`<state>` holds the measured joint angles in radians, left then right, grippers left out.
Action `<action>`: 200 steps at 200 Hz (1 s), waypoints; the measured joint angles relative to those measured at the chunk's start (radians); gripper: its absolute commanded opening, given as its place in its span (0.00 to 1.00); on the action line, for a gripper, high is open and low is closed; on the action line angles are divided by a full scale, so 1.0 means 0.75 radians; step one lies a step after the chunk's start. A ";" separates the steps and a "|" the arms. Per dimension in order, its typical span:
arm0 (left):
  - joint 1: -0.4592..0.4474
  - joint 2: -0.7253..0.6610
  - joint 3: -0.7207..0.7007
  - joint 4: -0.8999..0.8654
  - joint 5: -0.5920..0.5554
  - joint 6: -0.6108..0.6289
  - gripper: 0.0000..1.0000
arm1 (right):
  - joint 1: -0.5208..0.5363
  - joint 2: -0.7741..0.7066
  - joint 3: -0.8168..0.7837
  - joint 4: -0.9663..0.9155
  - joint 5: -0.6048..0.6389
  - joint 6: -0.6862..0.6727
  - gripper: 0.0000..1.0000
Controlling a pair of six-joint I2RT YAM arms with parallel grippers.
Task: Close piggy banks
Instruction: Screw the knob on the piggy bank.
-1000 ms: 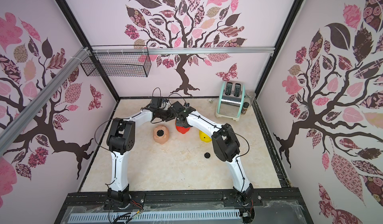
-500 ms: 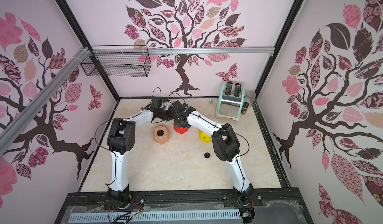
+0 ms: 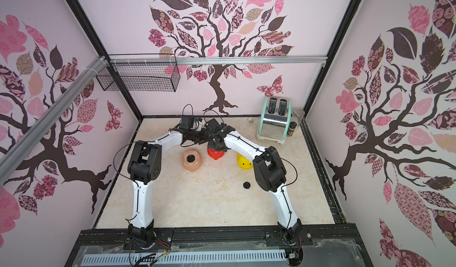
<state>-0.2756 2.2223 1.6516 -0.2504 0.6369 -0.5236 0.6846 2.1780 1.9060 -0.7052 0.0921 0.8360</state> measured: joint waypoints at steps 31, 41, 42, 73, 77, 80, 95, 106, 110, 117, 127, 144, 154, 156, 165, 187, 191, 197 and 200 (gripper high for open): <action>-0.004 -0.002 -0.016 0.021 0.012 0.000 0.59 | -0.010 0.018 0.030 -0.012 -0.002 0.041 0.00; -0.006 -0.005 -0.020 0.024 0.012 0.001 0.59 | -0.011 0.021 0.037 -0.024 -0.003 0.050 0.00; -0.006 -0.005 -0.021 0.025 0.013 0.001 0.59 | -0.011 0.021 0.038 -0.025 -0.003 0.051 0.00; -0.007 -0.024 -0.053 0.048 0.010 0.000 0.59 | -0.019 0.045 0.090 -0.083 -0.012 0.079 0.00; -0.007 -0.028 -0.061 0.055 0.010 0.001 0.58 | -0.021 0.047 0.095 -0.091 -0.014 0.082 0.00; -0.007 -0.032 -0.065 0.057 0.009 -0.001 0.58 | -0.022 0.048 0.098 -0.095 -0.015 0.083 0.00; -0.007 -0.049 -0.092 0.074 0.005 0.000 0.58 | -0.030 0.050 0.105 -0.114 -0.020 0.099 0.00; -0.007 -0.060 -0.108 0.082 0.003 -0.001 0.57 | -0.037 0.050 0.105 -0.124 -0.022 0.110 0.00; -0.007 -0.064 -0.113 0.084 0.002 0.000 0.57 | -0.040 0.049 0.105 -0.126 -0.023 0.113 0.00; -0.007 -0.071 -0.123 0.087 0.000 0.000 0.57 | -0.046 0.049 0.105 -0.130 -0.030 0.120 0.00; -0.007 -0.079 -0.133 0.092 -0.001 -0.001 0.57 | -0.055 0.049 0.105 -0.137 -0.041 0.132 0.00; -0.007 -0.087 -0.146 0.097 -0.001 0.000 0.57 | -0.070 0.049 0.106 -0.144 -0.062 0.149 0.00; -0.007 -0.090 -0.149 0.100 -0.001 0.000 0.57 | -0.076 0.048 0.106 -0.145 -0.075 0.159 0.00; -0.008 -0.090 -0.150 0.100 -0.001 0.000 0.57 | -0.077 0.048 0.106 -0.145 -0.079 0.162 0.00; -0.007 -0.093 -0.155 0.105 -0.002 -0.001 0.57 | -0.081 0.048 0.106 -0.146 -0.090 0.173 0.00; -0.007 -0.102 -0.167 0.108 -0.008 0.000 0.57 | -0.098 0.033 0.079 -0.125 -0.138 0.210 0.00; -0.007 -0.103 -0.169 0.108 -0.009 0.000 0.57 | -0.101 0.027 0.068 -0.116 -0.146 0.215 0.00; -0.007 -0.106 -0.172 0.109 -0.009 0.000 0.57 | -0.107 0.018 0.051 -0.102 -0.159 0.227 0.00; -0.007 -0.107 -0.173 0.110 -0.008 0.000 0.57 | -0.109 0.014 0.043 -0.097 -0.167 0.233 0.00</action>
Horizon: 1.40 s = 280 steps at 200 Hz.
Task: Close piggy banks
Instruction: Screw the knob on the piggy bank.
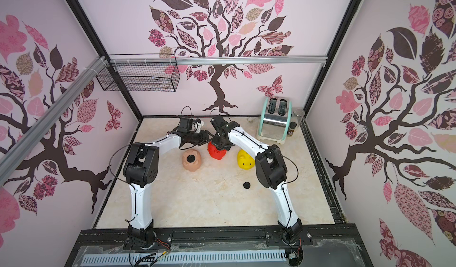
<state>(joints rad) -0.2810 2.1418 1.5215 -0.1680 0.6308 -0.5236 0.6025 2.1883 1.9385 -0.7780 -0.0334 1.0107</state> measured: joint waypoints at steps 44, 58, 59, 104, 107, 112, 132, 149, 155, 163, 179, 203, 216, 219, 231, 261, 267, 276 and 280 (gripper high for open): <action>-0.001 -0.002 -0.004 0.001 0.003 0.000 0.57 | -0.021 -0.017 -0.035 0.031 -0.073 0.068 0.00; -0.001 -0.002 -0.005 0.001 0.002 0.000 0.57 | -0.023 -0.017 -0.035 0.032 -0.091 0.084 0.00; -0.001 -0.002 -0.005 0.001 0.001 0.000 0.57 | -0.023 -0.017 -0.035 0.033 -0.091 0.085 0.00; -0.001 -0.002 -0.004 -0.003 -0.001 0.001 0.57 | -0.023 -0.030 -0.060 0.052 -0.100 0.095 0.00; -0.001 -0.002 -0.004 -0.003 -0.001 0.001 0.57 | -0.022 -0.032 -0.062 0.054 -0.099 0.095 0.00; -0.001 -0.002 -0.003 -0.004 -0.001 0.001 0.57 | -0.022 -0.035 -0.065 0.055 -0.099 0.095 0.00; -0.001 -0.002 0.001 -0.030 0.000 0.002 0.57 | -0.022 -0.047 -0.079 0.049 -0.094 0.092 0.00; -0.001 -0.002 0.004 -0.049 0.003 0.002 0.57 | -0.022 -0.056 -0.088 0.045 -0.085 0.087 0.00; -0.001 -0.002 0.006 -0.057 0.005 0.002 0.57 | -0.022 -0.058 -0.089 0.041 -0.084 0.086 0.00; -0.001 -0.002 0.010 -0.065 0.007 0.001 0.57 | -0.022 -0.060 -0.089 0.038 -0.080 0.084 0.01; 0.004 -0.002 0.013 -0.079 0.011 0.000 0.57 | -0.019 -0.064 -0.090 0.031 -0.075 0.079 0.04; 0.010 -0.002 0.030 -0.112 0.014 0.000 0.57 | -0.019 -0.074 -0.092 0.023 -0.070 0.067 0.07; 0.013 -0.002 0.042 -0.134 0.011 0.000 0.57 | -0.019 -0.093 -0.103 0.022 -0.065 0.058 0.10; 0.014 -0.002 0.044 -0.138 0.011 0.001 0.57 | -0.019 -0.099 -0.106 0.020 -0.065 0.055 0.11; 0.022 -0.002 0.053 -0.151 0.008 0.000 0.57 | -0.019 -0.122 -0.110 0.012 -0.056 0.048 0.13; 0.038 -0.001 0.064 -0.162 0.004 0.000 0.58 | -0.012 -0.182 -0.110 0.010 -0.038 0.026 0.14; 0.041 -0.001 0.064 -0.164 0.004 0.000 0.57 | -0.012 -0.192 -0.110 0.009 -0.034 0.021 0.15; 0.045 -0.001 0.064 -0.168 0.003 -0.001 0.58 | -0.011 -0.204 -0.110 0.006 -0.027 0.013 0.15; 0.045 -0.001 0.064 -0.169 0.003 -0.001 0.57 | -0.011 -0.210 -0.110 0.004 -0.023 0.008 0.16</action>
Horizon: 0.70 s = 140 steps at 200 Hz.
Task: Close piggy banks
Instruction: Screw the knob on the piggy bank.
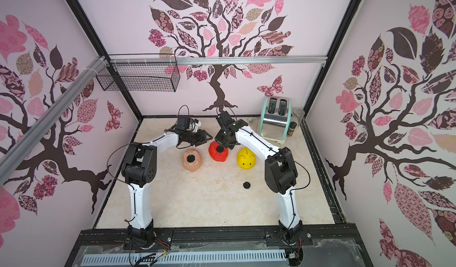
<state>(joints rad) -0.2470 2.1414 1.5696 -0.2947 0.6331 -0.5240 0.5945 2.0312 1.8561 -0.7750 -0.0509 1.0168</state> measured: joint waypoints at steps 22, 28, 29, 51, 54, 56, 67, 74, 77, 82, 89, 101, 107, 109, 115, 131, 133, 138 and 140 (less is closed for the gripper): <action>0.001 0.001 0.005 -0.009 0.000 -0.001 0.58 | 0.000 -0.019 0.001 -0.013 0.029 -0.024 0.18; 0.001 0.001 0.008 -0.011 0.000 -0.001 0.58 | 0.000 -0.023 0.001 -0.016 0.038 -0.034 0.19; 0.001 0.001 0.008 -0.011 0.000 0.000 0.58 | 0.000 -0.023 0.001 -0.016 0.039 -0.035 0.19; 0.001 0.001 0.019 -0.015 0.000 -0.001 0.58 | 0.000 -0.039 0.002 -0.028 0.070 -0.063 0.22; 0.001 0.001 0.020 -0.015 0.000 -0.001 0.57 | 0.000 -0.042 0.003 -0.030 0.074 -0.068 0.22; 0.001 0.001 0.021 -0.015 0.001 -0.001 0.58 | 0.000 -0.044 0.003 -0.030 0.077 -0.069 0.22; 0.001 0.001 0.022 -0.017 0.000 -0.001 0.58 | 0.000 -0.052 0.003 -0.034 0.086 -0.081 0.23; 0.001 0.001 0.022 -0.020 -0.001 -0.001 0.58 | 0.000 -0.058 0.003 -0.036 0.093 -0.092 0.24; 0.001 0.001 0.022 -0.020 -0.001 -0.001 0.58 | 0.000 -0.062 0.003 -0.037 0.097 -0.094 0.24; 0.001 0.001 0.022 -0.021 -0.002 -0.001 0.58 | 0.000 -0.066 0.003 -0.038 0.101 -0.100 0.24; 0.001 0.001 0.022 -0.022 -0.003 -0.001 0.58 | 0.000 -0.073 0.003 -0.039 0.106 -0.108 0.24; 0.001 0.001 0.022 -0.024 -0.004 -0.001 0.58 | 0.000 -0.084 0.002 -0.040 0.112 -0.124 0.25; 0.001 0.001 0.022 -0.026 -0.004 -0.001 0.58 | 0.000 -0.092 0.002 -0.039 0.113 -0.133 0.25; 0.001 0.001 0.022 -0.027 -0.005 -0.001 0.58 | 0.000 -0.094 0.002 -0.039 0.113 -0.136 0.25; 0.001 0.001 0.022 -0.030 -0.005 -0.001 0.58 | 0.000 -0.101 0.003 -0.039 0.115 -0.143 0.25; 0.001 0.001 0.022 -0.031 -0.005 -0.001 0.58 | 0.000 -0.117 0.002 -0.039 0.121 -0.168 0.26; 0.001 0.001 0.022 -0.031 -0.005 -0.001 0.58 | 0.000 -0.117 0.002 -0.039 0.122 -0.170 0.26; 0.001 0.001 0.022 -0.031 -0.005 -0.001 0.58 | 0.000 -0.122 0.002 -0.039 0.125 -0.177 0.26; 0.001 0.001 0.022 -0.031 -0.005 -0.001 0.58 | 0.000 -0.123 0.002 -0.039 0.126 -0.181 0.26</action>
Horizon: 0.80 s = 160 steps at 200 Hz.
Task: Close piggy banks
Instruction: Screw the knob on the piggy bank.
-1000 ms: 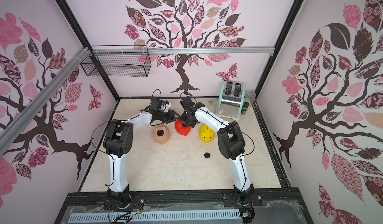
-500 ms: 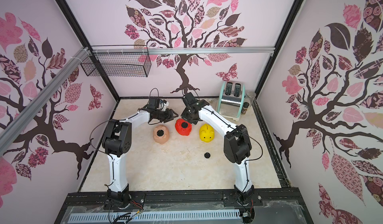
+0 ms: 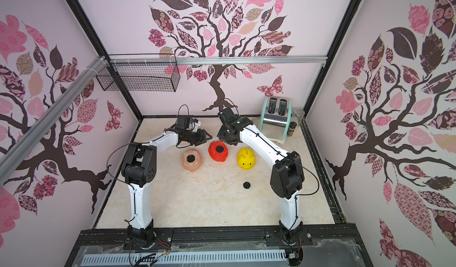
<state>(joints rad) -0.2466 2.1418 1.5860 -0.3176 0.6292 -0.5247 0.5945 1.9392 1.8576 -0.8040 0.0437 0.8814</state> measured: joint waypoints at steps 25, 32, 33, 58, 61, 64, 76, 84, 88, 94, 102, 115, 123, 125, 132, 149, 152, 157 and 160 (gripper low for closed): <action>0.000 0.000 0.000 -0.002 -0.002 0.001 0.58 | 0.000 -0.005 0.000 0.001 0.014 -0.034 0.27; 0.000 -0.001 0.000 -0.004 -0.005 0.001 0.58 | 0.000 -0.005 0.000 0.002 0.018 -0.043 0.27; 0.000 -0.001 0.000 -0.004 -0.005 0.001 0.58 | 0.000 -0.005 0.000 0.002 0.018 -0.044 0.27; 0.000 -0.008 0.000 -0.012 -0.015 0.001 0.58 | 0.000 -0.010 -0.003 0.011 0.027 -0.075 0.30; 0.000 -0.010 0.000 -0.013 -0.016 0.001 0.58 | 0.000 -0.012 -0.004 0.013 0.028 -0.079 0.30; 0.000 -0.013 0.000 -0.014 -0.019 0.001 0.57 | 0.000 -0.014 -0.007 0.016 0.032 -0.080 0.31; 0.000 -0.025 0.000 -0.021 -0.024 0.001 0.57 | 0.000 -0.031 -0.024 0.028 0.042 -0.100 0.32; 0.000 -0.039 0.000 -0.022 -0.028 0.001 0.58 | 0.000 -0.046 -0.038 0.032 0.048 -0.112 0.33; 0.000 -0.045 0.000 -0.024 -0.030 0.002 0.58 | 0.000 -0.055 -0.046 0.035 0.052 -0.123 0.34; 0.000 -0.055 0.000 -0.024 -0.031 0.001 0.58 | 0.000 -0.068 -0.054 0.036 0.058 -0.132 0.35; 0.000 -0.072 0.000 -0.026 -0.036 0.001 0.58 | 0.000 -0.085 -0.064 0.040 0.069 -0.145 0.36; 0.000 -0.101 0.000 -0.030 -0.041 0.002 0.58 | 0.001 -0.121 -0.085 0.056 0.087 -0.173 0.39; 0.000 -0.123 -0.001 -0.033 -0.048 0.002 0.58 | 0.001 -0.144 -0.100 0.066 0.095 -0.189 0.41; 0.000 -0.129 -0.001 -0.034 -0.050 0.002 0.58 | 0.001 -0.152 -0.106 0.072 0.098 -0.192 0.42; 0.000 -0.148 -0.002 -0.037 -0.058 0.002 0.57 | 0.001 -0.175 -0.127 0.089 0.103 -0.210 0.43; 0.000 -0.215 -0.024 -0.039 -0.085 0.002 0.58 | 0.001 -0.246 -0.201 0.142 0.112 -0.264 0.49; 0.000 -0.229 -0.033 -0.041 -0.091 0.002 0.58 | 0.000 -0.261 -0.220 0.157 0.113 -0.269 0.50; 0.000 -0.254 -0.043 -0.044 -0.097 0.002 0.58 | -0.001 -0.290 -0.254 0.181 0.115 -0.281 0.53; 0.000 -0.267 -0.047 -0.047 -0.101 0.002 0.58 | -0.001 -0.305 -0.275 0.191 0.115 -0.293 0.56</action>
<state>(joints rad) -0.2466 1.9415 1.5505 -0.3531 0.5537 -0.5232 0.5941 1.7103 1.6516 -0.6605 0.1299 0.6617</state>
